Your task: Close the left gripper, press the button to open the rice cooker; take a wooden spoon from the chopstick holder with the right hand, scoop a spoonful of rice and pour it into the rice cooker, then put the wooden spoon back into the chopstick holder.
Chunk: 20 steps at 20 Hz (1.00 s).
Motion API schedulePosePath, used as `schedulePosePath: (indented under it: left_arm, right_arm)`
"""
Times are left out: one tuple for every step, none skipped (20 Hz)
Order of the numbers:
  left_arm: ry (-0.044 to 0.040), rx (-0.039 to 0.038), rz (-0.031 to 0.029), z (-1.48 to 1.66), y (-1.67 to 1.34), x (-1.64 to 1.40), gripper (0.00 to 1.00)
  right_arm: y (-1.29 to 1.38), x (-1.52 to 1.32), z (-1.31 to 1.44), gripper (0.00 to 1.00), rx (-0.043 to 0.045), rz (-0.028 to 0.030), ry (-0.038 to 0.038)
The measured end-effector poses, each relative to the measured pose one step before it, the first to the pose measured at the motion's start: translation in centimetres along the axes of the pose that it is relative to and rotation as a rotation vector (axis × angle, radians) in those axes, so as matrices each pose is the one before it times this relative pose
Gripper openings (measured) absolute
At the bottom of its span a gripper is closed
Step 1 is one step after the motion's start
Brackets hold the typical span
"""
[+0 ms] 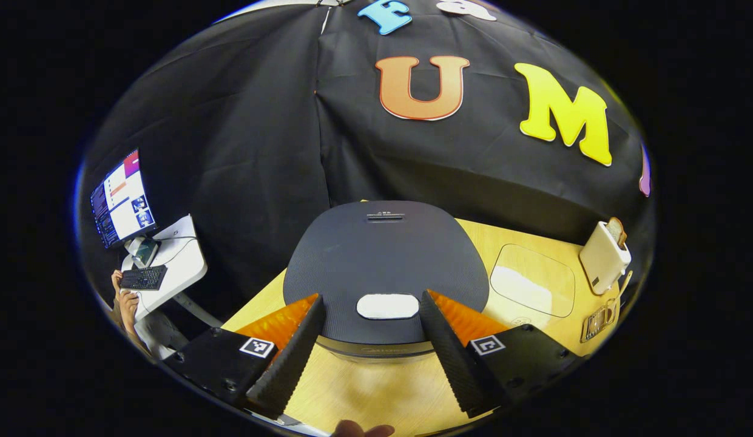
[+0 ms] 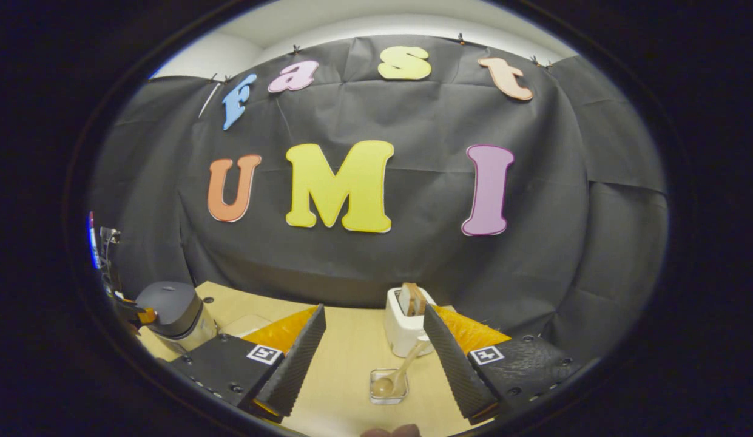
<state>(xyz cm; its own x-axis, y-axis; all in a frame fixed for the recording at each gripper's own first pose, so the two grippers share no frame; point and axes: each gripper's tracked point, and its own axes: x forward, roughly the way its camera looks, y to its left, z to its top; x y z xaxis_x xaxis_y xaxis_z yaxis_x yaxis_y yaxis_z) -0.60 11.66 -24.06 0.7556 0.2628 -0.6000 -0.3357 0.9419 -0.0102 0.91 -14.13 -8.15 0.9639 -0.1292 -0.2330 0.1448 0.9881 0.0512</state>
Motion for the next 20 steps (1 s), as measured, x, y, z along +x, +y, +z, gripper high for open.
schedulePosePath:
  left_arm:
    - [-0.02019,0.00171,0.00154,-0.138,-0.142,0.132,1.00]
    - [-0.01546,0.00957,0.00105,-0.327,-0.040,0.080,1.00]
    - [-0.05516,0.02095,0.00003,0.417,0.031,0.053,1.00]
    - [-0.01949,0.00502,-0.00001,-0.311,0.006,-0.063,1.00]
    - [-0.03001,-0.00977,-0.00154,0.398,0.047,0.086,1.00]
    - [-0.00467,-0.00936,0.00016,-0.146,-0.185,-0.153,1.00]
    - [-0.02120,-0.00204,-0.00034,0.326,0.118,0.081,1.00]
    - [0.01155,-0.00552,-0.00007,-0.135,0.182,-0.049,1.00]
    - [-0.01444,-0.00781,0.00555,0.367,0.145,-0.157,1.00]
    - [-0.00049,-0.01495,0.01337,0.317,0.167,-0.525,1.00]
    - [-0.02588,0.00255,-0.00238,1.271,-0.121,-0.380,1.00]
    - [-0.03560,0.02398,-0.00521,1.725,-0.446,-0.180,1.00]
    - [-0.03699,0.03283,-0.01717,2.004,-0.605,-0.143,1.00]
    - [-0.03673,0.02315,-0.02362,1.856,-1.178,0.151,1.00]
    - [-0.03529,0.00617,-0.03634,2.308,-1.634,-0.199,1.00]
    - [-0.04025,-0.00302,-0.03405,2.001,-1.812,0.040,1.00]
    - [-0.03234,-0.00594,-0.03875,1.950,-2.011,0.139,0.99]
    - [-0.03196,-0.00083,-0.04194,2.515,-1.961,-0.618,0.99]
    - [-0.02375,0.00276,-0.03585,1.868,-1.925,-0.179,1.00]
    - [-0.02673,-0.01192,-0.03282,1.171,-1.165,-0.457,1.00]
  right_arm:
    - [0.344,0.053,-0.298,0.96,0.00434,0.00801,0.00680]
    - [0.307,0.036,-0.191,0.96,0.00264,0.00581,0.00649]
    - [0.425,0.148,-0.254,0.96,-0.00151,0.00676,0.00848]
    - [0.266,-0.022,-0.055,0.96,-0.00351,0.00622,0.00379]
    - [0.250,-0.022,0.099,0.98,-0.00437,0.00516,-0.00257]
    - [0.357,0.077,0.114,0.96,-0.00325,0.00606,-0.00197]
    - [0.388,0.222,0.096,0.96,-0.00655,0.00504,0.00080]
    - [0.245,0.225,-0.010,0.96,-0.01373,-0.00059,0.00402]
    - [0.014,0.200,0.032,0.98,-0.01061,-0.00684,0.00673]
    - [0.080,0.061,0.174,0.96,0.00338,-0.00262,-0.00336]
    - [0.123,0.058,0.275,0.96,0.00558,-0.00095,-0.00340]
    - [-0.167,0.074,0.131,0.96,0.00774,-0.00448,-0.00621]
    - [-0.075,0.176,0.314,0.96,0.01134,-0.00510,-0.00558]
    - [0.033,0.189,0.391,0.96,0.01678,-0.00682,-0.01047]
    - [0.092,0.162,0.632,0.96,0.01175,-0.00593,-0.01191]
    - [0.095,0.091,0.689,0.98,0.00940,-0.00970,-0.00888]
    - [0.340,-0.025,1.208,0.95,0.01453,0.00302,-0.02635]
    - [0.431,-0.053,1.530,0.98,0.01248,-0.00177,-0.03706]
    - [0.300,-0.177,1.301,0.96,0.00675,0.00228,-0.03187]
    - [0.532,-0.273,0.793,0.97,0.00070,0.00980,-0.02115]
